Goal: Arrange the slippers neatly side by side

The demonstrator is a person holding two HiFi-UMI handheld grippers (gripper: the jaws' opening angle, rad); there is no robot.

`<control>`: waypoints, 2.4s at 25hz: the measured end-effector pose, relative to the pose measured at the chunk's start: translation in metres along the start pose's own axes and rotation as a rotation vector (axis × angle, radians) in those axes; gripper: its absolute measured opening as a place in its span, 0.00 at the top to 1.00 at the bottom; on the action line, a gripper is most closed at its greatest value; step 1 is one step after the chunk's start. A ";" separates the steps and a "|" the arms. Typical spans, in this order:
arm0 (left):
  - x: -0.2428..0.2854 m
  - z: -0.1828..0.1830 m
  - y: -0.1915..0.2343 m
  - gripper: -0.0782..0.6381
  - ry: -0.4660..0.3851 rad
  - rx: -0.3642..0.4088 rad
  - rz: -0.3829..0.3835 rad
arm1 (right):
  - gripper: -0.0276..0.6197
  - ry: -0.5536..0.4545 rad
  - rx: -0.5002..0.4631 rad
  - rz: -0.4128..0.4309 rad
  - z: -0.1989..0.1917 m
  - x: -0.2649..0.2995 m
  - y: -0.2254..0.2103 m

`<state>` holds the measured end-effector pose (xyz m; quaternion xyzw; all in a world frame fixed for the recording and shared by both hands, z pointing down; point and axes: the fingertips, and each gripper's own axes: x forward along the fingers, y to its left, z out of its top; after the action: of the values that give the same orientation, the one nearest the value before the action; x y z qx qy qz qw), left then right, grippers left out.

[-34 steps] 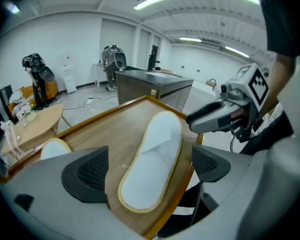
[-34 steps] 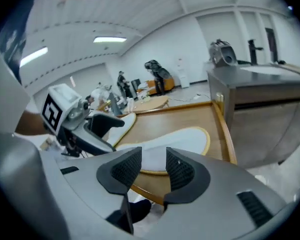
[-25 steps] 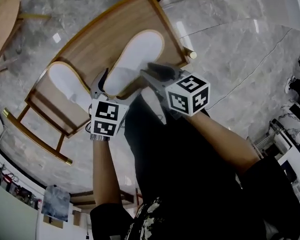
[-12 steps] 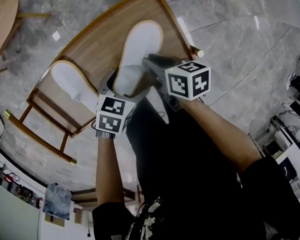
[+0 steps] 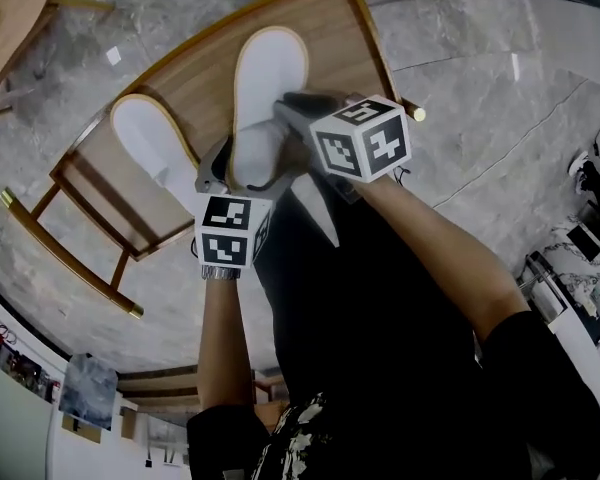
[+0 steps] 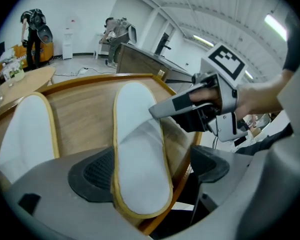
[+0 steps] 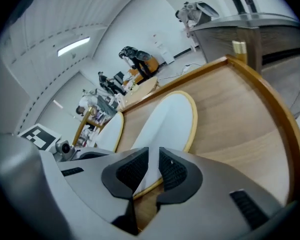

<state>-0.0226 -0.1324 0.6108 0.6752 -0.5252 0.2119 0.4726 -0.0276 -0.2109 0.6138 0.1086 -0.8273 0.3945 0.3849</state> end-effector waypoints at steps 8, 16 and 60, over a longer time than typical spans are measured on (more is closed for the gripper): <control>-0.018 -0.018 0.016 0.23 -0.048 -0.229 0.139 | 0.87 0.074 -0.132 0.086 0.003 0.034 0.036; -0.027 -0.031 0.026 0.23 -0.068 -0.263 0.163 | 0.88 0.104 -0.246 0.122 0.007 0.058 0.061; -0.269 -0.027 0.030 0.89 -0.516 -0.123 0.652 | 0.96 -0.433 -0.442 0.101 0.024 -0.138 0.166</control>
<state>-0.1410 0.0275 0.4253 0.4751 -0.8242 0.1424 0.2731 -0.0276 -0.1349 0.4103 0.0628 -0.9601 0.1915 0.1940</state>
